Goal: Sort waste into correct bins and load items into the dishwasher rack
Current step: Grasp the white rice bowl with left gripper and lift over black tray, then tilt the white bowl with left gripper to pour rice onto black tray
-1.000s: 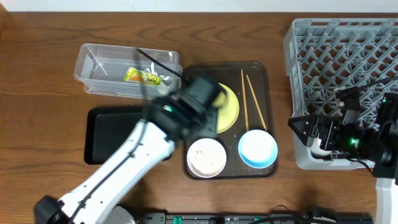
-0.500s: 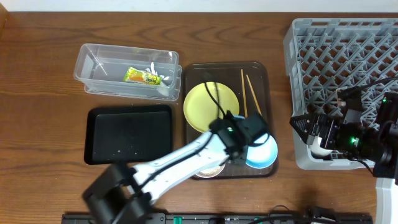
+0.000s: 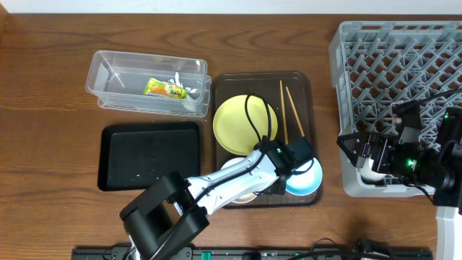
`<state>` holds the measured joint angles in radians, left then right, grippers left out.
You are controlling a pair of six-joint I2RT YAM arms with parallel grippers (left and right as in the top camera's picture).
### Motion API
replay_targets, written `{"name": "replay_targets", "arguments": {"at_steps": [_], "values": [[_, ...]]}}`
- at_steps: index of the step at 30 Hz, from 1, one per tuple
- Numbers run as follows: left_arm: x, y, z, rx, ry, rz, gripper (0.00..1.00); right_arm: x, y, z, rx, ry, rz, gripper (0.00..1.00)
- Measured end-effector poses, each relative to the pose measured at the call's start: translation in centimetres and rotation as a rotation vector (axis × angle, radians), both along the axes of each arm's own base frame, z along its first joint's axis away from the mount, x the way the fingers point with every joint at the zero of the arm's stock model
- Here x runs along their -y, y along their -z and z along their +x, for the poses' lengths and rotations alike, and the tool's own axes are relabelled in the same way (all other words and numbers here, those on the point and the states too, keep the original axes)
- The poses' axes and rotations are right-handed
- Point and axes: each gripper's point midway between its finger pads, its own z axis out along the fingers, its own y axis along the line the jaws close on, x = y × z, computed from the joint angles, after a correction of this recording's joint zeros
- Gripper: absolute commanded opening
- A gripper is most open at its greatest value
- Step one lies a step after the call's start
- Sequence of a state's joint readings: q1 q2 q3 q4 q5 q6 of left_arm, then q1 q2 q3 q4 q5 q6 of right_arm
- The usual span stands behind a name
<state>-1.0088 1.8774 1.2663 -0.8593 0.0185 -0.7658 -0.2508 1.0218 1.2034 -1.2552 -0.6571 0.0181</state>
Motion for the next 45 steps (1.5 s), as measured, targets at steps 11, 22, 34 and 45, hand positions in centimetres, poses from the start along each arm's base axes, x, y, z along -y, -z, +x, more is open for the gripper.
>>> {"name": "replay_targets", "arguments": {"at_steps": [11,22,34,45], "values": [[-4.5,-5.5,2.5,0.007,-0.042,-0.051,0.06,0.0,0.0,0.0,0.0,0.0,0.0,0.99],[-11.4,-17.1,8.2,0.115,-0.172,-0.571,0.06,0.0,0.0,0.0,0.0,0.0,0.0,0.99],[-17.3,-14.4,6.9,0.036,-0.227,-1.039,0.06,0.0,0.0,0.0,-0.002,0.0,0.0,0.99],[-18.1,-14.1,6.9,0.073,-0.247,-1.341,0.06,0.0,0.0,0.0,-0.002,0.0,0.0,0.99]]}}
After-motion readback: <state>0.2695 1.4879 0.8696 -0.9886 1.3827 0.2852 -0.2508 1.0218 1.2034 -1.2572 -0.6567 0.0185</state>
